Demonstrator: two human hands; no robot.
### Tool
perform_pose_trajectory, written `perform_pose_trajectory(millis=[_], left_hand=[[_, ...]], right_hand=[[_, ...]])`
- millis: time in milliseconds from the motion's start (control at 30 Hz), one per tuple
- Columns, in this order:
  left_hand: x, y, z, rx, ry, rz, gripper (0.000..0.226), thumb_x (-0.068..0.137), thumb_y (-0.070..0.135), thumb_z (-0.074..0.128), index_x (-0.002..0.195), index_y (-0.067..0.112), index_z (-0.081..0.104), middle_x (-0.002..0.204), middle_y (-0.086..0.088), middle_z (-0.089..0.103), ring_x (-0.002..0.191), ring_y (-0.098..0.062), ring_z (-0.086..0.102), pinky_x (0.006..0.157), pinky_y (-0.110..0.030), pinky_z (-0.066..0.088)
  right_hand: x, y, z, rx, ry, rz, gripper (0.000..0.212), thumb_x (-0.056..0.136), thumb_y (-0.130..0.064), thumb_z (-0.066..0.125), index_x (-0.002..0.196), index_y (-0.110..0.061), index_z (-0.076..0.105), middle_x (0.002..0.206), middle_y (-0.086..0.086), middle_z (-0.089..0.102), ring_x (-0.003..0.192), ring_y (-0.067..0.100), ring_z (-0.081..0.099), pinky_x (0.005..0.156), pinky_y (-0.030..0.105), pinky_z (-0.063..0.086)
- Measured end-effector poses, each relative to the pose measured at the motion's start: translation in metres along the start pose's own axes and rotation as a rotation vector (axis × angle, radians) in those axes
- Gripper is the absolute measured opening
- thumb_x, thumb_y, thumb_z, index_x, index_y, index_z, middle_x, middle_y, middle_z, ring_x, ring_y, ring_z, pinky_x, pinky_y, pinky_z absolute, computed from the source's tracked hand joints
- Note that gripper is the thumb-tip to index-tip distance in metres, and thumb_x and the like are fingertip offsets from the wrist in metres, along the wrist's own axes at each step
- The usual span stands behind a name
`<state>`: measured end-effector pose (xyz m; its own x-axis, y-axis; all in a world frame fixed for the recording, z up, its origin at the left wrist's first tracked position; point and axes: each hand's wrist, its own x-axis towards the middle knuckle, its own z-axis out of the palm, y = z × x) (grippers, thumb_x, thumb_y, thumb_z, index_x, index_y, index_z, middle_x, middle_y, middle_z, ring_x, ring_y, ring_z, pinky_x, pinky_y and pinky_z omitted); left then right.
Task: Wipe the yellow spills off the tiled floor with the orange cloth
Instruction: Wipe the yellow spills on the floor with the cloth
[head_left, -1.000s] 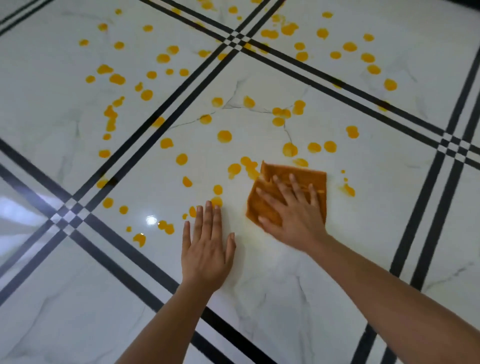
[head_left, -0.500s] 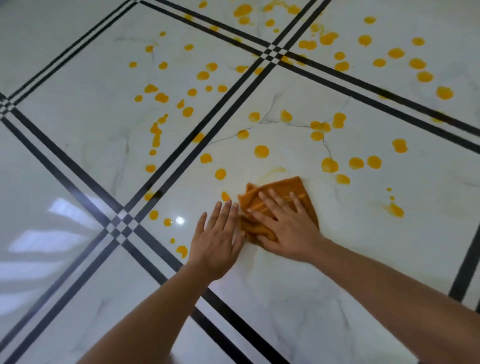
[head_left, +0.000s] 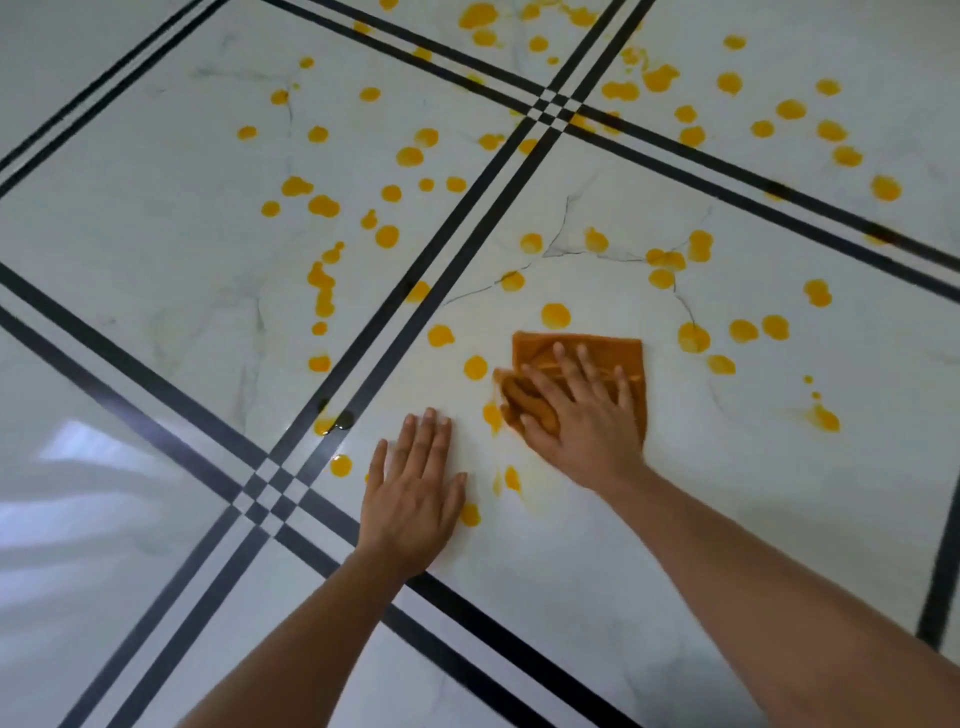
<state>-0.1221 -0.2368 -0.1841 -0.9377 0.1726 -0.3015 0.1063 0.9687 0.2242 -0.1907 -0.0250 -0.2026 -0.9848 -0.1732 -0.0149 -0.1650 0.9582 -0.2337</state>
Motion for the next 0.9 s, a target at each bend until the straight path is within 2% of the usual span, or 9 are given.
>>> perform_pose_trajectory(millis=[67, 167, 200, 233, 333, 367, 567, 700, 900], left_hand=[[0.008, -0.003, -0.002, -0.002, 0.055, -0.001, 0.071, 0.089, 0.057, -0.01, 0.147, 0.019, -0.001, 0.154, 0.001, -0.003, 0.142, -0.018, -0.007, 0.112, -0.033, -0.012], [0.017, -0.014, -0.004, -0.013, 0.111, -0.016, 0.07, 0.09, 0.056, -0.007, 0.147, 0.017, -0.001, 0.154, 0.0, -0.003, 0.143, -0.017, -0.006, 0.112, -0.034, -0.012], [0.017, -0.018, -0.003, -0.021, 0.105, -0.021, 0.071, 0.088, 0.056, -0.009, 0.147, 0.018, -0.003, 0.154, 0.001, -0.006, 0.142, -0.016, -0.008, 0.112, -0.034, -0.013], [0.015, -0.021, -0.001, -0.023, 0.097, -0.023, 0.072, 0.087, 0.057, -0.011, 0.147, 0.017, -0.004, 0.153, 0.001, -0.007, 0.142, -0.015, -0.01, 0.113, -0.034, -0.013], [0.012, -0.027, 0.001, -0.037, 0.091, -0.034, 0.071, 0.089, 0.055, -0.004, 0.148, 0.016, 0.0, 0.154, 0.0, -0.005, 0.142, -0.016, -0.009, 0.113, -0.036, -0.01], [0.013, -0.03, 0.0, -0.044, 0.092, -0.036, 0.07, 0.089, 0.054, -0.002, 0.148, 0.016, 0.0, 0.154, 0.0, -0.005, 0.142, -0.017, -0.01, 0.113, -0.037, -0.01], [0.025, -0.026, -0.002, -0.119, 0.158, -0.082, 0.071, 0.086, 0.054, -0.005, 0.147, 0.018, -0.007, 0.155, 0.001, -0.01, 0.14, -0.012, -0.017, 0.113, -0.033, -0.015], [0.036, 0.005, -0.012, -0.271, 0.319, -0.173, 0.072, 0.088, 0.052, 0.001, 0.15, 0.015, 0.005, 0.158, -0.003, 0.001, 0.144, -0.015, -0.007, 0.114, -0.033, -0.009], [0.051, 0.086, -0.011, -0.248, 0.326, -0.022, 0.074, 0.089, 0.052, 0.011, 0.148, 0.007, 0.015, 0.156, -0.012, 0.013, 0.145, -0.025, 0.004, 0.113, -0.037, -0.006]], right_hand=[[-0.002, -0.026, 0.006, -0.001, 0.004, 0.046, 0.056, 0.082, -0.059, 0.039, 0.133, -0.038, 0.044, 0.15, 0.005, 0.035, 0.139, 0.027, 0.029, 0.107, 0.058, 0.021], [-0.028, -0.016, 0.008, -0.051, -0.069, -0.369, 0.056, 0.081, -0.058, 0.041, 0.135, -0.042, 0.039, 0.151, 0.001, 0.033, 0.14, 0.023, 0.028, 0.106, 0.057, 0.024], [-0.022, -0.008, 0.007, -0.051, -0.064, -0.411, 0.056, 0.08, -0.058, 0.041, 0.134, -0.042, 0.038, 0.15, 0.001, 0.035, 0.139, 0.022, 0.03, 0.105, 0.057, 0.027], [-0.011, -0.005, 0.006, -0.057, -0.049, -0.349, 0.056, 0.08, -0.059, 0.041, 0.133, -0.042, 0.039, 0.149, 0.001, 0.037, 0.138, 0.022, 0.031, 0.104, 0.058, 0.028], [0.016, -0.029, 0.006, -0.044, -0.024, 0.071, 0.056, 0.083, -0.06, 0.035, 0.135, -0.039, 0.041, 0.15, 0.002, 0.035, 0.139, 0.025, 0.028, 0.107, 0.059, 0.019], [0.014, -0.039, 0.007, -0.045, -0.036, 0.103, 0.057, 0.083, -0.06, 0.034, 0.136, -0.039, 0.04, 0.151, 0.003, 0.033, 0.14, 0.026, 0.026, 0.108, 0.058, 0.016], [-0.004, -0.028, 0.001, 0.022, -0.139, -0.06, 0.069, 0.081, -0.07, 0.024, 0.143, -0.04, 0.025, 0.156, -0.004, 0.016, 0.144, 0.017, 0.008, 0.113, 0.049, 0.006], [-0.001, 0.001, -0.023, 0.093, -0.103, -0.019, 0.075, 0.082, -0.067, 0.017, 0.144, -0.026, 0.031, 0.153, -0.001, 0.027, 0.144, 0.016, 0.013, 0.114, 0.041, 0.006], [0.002, 0.043, -0.052, -0.034, -0.157, -0.051, 0.079, 0.081, -0.059, 0.005, 0.142, -0.02, 0.035, 0.151, 0.002, 0.033, 0.143, 0.019, 0.019, 0.114, 0.039, 0.01]])
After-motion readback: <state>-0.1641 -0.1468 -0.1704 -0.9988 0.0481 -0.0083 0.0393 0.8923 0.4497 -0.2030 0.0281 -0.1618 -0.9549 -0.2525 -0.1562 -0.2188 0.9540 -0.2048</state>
